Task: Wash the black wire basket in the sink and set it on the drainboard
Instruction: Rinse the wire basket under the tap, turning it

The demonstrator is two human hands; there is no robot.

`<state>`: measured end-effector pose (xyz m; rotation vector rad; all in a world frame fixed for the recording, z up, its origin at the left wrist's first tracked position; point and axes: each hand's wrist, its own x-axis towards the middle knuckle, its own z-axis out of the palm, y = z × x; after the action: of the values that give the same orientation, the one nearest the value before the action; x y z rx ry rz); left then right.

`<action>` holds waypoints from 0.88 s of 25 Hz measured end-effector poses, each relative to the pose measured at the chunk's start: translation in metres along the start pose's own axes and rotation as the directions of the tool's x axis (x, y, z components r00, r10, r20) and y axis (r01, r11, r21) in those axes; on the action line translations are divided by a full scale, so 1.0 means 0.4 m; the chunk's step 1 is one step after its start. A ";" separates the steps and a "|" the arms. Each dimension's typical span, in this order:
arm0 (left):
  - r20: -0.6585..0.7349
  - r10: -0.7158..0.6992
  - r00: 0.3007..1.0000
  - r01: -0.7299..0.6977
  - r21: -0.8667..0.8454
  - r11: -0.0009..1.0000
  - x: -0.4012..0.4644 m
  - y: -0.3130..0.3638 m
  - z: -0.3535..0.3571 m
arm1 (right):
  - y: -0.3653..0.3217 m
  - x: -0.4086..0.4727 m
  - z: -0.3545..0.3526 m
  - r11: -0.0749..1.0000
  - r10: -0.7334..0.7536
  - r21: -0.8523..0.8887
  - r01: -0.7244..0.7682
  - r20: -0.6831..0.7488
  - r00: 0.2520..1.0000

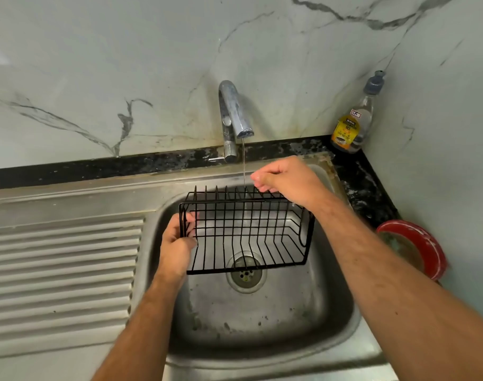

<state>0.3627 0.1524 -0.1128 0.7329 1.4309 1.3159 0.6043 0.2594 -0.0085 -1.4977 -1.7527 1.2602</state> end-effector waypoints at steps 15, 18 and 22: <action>0.057 0.072 0.996 -0.074 0.028 0.997 -0.038 -0.011 -0.015 | -0.037 0.146 0.066 0.977 -0.068 -0.212 0.009 -0.272 0.960; 0.055 0.094 0.994 -0.096 0.027 0.995 -0.031 -0.017 -0.007 | -0.039 0.177 0.078 0.837 -0.298 -0.481 0.260 -0.003 0.954; 0.028 0.096 0.995 -0.096 -0.017 0.995 -0.013 -0.040 -0.007 | -0.004 0.230 0.085 0.666 -0.376 -0.623 0.411 0.196 0.906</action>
<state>0.3647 0.1434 -0.1269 0.8155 1.3756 1.3837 0.5506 0.3358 -0.0389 -1.2833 -2.5503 0.4608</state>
